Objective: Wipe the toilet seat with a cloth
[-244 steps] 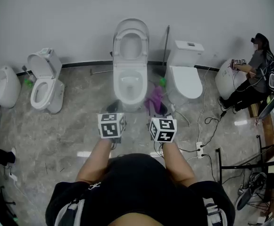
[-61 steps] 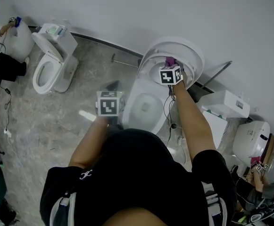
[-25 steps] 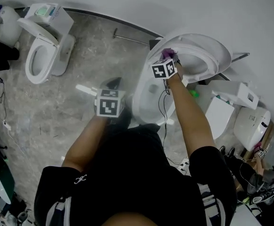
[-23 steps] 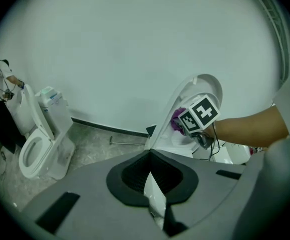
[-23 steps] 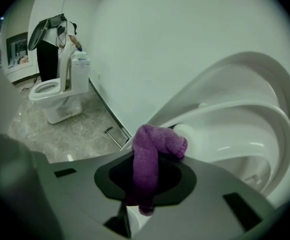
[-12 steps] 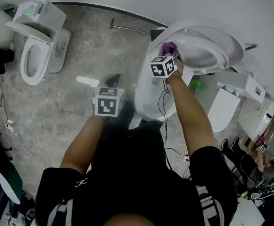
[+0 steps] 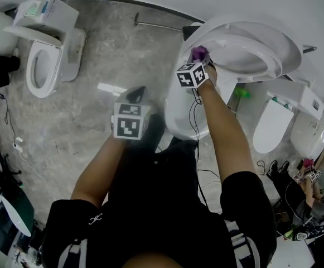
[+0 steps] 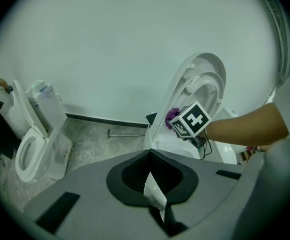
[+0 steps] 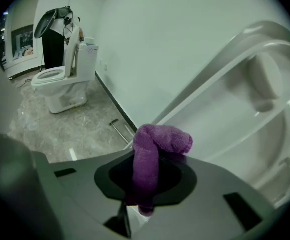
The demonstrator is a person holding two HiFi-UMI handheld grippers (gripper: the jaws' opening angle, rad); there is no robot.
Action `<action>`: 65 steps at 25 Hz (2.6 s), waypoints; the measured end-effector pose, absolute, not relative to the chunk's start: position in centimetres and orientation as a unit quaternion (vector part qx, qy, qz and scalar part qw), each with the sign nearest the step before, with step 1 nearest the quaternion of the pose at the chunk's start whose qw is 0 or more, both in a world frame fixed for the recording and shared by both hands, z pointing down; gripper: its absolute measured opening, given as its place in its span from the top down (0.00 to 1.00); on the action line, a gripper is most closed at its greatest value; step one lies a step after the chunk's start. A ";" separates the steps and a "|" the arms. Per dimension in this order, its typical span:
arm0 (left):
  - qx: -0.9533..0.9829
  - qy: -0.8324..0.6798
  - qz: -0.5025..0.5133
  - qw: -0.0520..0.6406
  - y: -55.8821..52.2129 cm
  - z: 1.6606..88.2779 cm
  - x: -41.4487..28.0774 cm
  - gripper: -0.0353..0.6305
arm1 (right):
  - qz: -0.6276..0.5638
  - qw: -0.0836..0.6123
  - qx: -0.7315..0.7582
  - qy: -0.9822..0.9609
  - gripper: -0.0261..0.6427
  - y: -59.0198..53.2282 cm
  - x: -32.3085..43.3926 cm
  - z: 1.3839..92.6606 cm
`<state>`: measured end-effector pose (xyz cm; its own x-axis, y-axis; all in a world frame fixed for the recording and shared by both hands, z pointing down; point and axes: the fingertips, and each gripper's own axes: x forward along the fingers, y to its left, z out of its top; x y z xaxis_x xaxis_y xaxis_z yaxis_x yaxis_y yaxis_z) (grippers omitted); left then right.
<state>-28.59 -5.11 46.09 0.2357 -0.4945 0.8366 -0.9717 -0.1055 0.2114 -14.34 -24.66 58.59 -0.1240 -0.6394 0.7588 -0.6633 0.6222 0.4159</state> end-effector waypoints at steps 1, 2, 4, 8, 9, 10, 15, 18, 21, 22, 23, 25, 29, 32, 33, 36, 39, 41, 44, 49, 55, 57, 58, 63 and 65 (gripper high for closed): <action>0.679 -0.539 0.303 0.396 -5.0 46.2 -28.6 0.94 | 0.013 0.495 0.440 -0.749 0.85 -24.6 -14.2 58.6; 0.679 -0.538 0.305 0.396 -4.8 46.4 -28.6 0.94 | 0.015 0.491 0.445 -0.749 0.85 -24.5 -14.2 58.6; 0.677 -0.537 0.307 0.398 -4.6 46.7 -28.7 0.94 | 0.021 0.484 0.452 -0.749 0.84 -24.3 -14.2 58.5; 0.676 -0.533 0.312 0.403 -4.2 47.4 -28.7 0.94 | 0.020 0.482 0.446 -0.754 0.85 -23.0 -14.7 59.1; 0.676 -0.531 0.314 0.403 -4.2 47.5 -28.6 0.94 | 0.016 0.485 0.443 -0.754 0.84 -22.7 -14.8 59.4; 0.677 -0.529 0.315 0.402 -4.2 47.7 -28.5 0.94 | 0.013 0.488 0.441 -0.753 0.84 -22.6 -14.9 59.6; 0.678 -0.523 0.322 0.402 -4.0 48.6 -28.6 0.94 | 0.027 0.501 0.428 -0.752 0.84 -21.8 -15.9 61.8; 0.677 -0.519 0.329 0.404 -3.8 49.4 -28.7 0.94 | 0.061 0.506 0.445 -0.737 0.84 -21.9 -15.0 64.2; 0.675 -0.516 0.336 0.405 -3.7 50.5 -29.0 0.94 | 0.104 0.487 0.475 -0.726 0.84 -22.6 -14.3 65.8; 0.674 -0.515 0.339 0.406 -3.7 50.9 -29.1 0.94 | 0.119 0.479 0.485 -0.722 0.84 -22.9 -14.3 66.3; 0.673 -0.514 0.342 0.408 -3.6 51.2 -29.3 0.94 | 0.134 0.472 0.495 -0.717 0.84 -23.2 -14.3 66.7; 0.671 -0.512 0.347 0.409 -3.5 51.8 -29.5 0.94 | 0.161 0.458 0.512 -0.708 0.84 -23.7 -14.3 67.7; 0.672 -0.512 0.356 0.400 -3.9 53.0 -30.1 0.94 | 0.221 0.409 0.533 -0.706 0.84 -24.4 -13.4 69.4; 0.677 -0.505 0.363 0.394 -4.7 53.6 -30.0 0.94 | 0.244 0.370 0.550 -0.708 0.84 -24.7 -12.9 69.6; 0.679 -0.503 0.366 0.391 -5.0 53.8 -29.9 0.94 | 0.259 0.356 0.558 -0.703 0.84 -24.7 -12.6 69.7; 0.687 -0.494 0.375 0.380 -5.6 54.1 -29.5 0.94 | 0.303 0.319 0.583 -0.683 0.84 -24.7 -11.2 69.7; 0.691 -0.488 0.379 0.374 -5.9 54.5 -28.8 0.94 | 0.327 0.314 0.590 -0.669 0.84 -24.3 -9.6 70.4; 0.691 -0.489 0.379 0.374 -6.1 55.0 -28.1 0.94 | 0.337 0.316 0.596 -0.656 0.84 -24.1 -8.0 71.3; 0.689 -0.488 0.381 0.376 -6.2 55.8 -26.5 0.94 | 0.336 0.322 0.604 -0.647 0.84 -23.8 -5.5 71.9; 0.693 -0.479 0.384 0.378 -5.6 55.9 -22.8 0.94 | 0.327 0.335 0.593 -0.655 0.84 -23.5 -3.3 72.3; 0.700 -0.469 0.392 0.369 -5.3 55.5 -18.5 0.94 | 0.335 0.348 0.594 -0.643 0.84 -22.9 0.8 73.1; 0.698 -0.469 0.395 0.369 -5.2 55.5 -17.6 0.94 | 0.333 0.355 0.598 -0.637 0.84 -22.9 2.7 73.3; 0.697 -0.469 0.397 0.371 -5.2 55.5 -17.2 0.94 | 0.331 0.357 0.599 -0.635 0.84 -22.9 3.6 73.3; 0.694 -0.468 0.398 0.376 -5.5 55.9 -14.5 0.94 | 0.330 0.360 0.613 -0.621 0.84 -23.0 8.7 73.3; 0.696 -0.467 0.397 0.375 -5.8 55.9 -13.1 0.94 | 0.323 0.362 0.614 -0.623 0.84 -23.3 10.4 73.2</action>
<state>-13.10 -5.81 55.92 0.2487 -0.3513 0.9026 -0.9470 -0.2836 0.1506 10.40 -23.31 73.18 0.0159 -0.5303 0.8476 -0.9983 0.0385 0.0429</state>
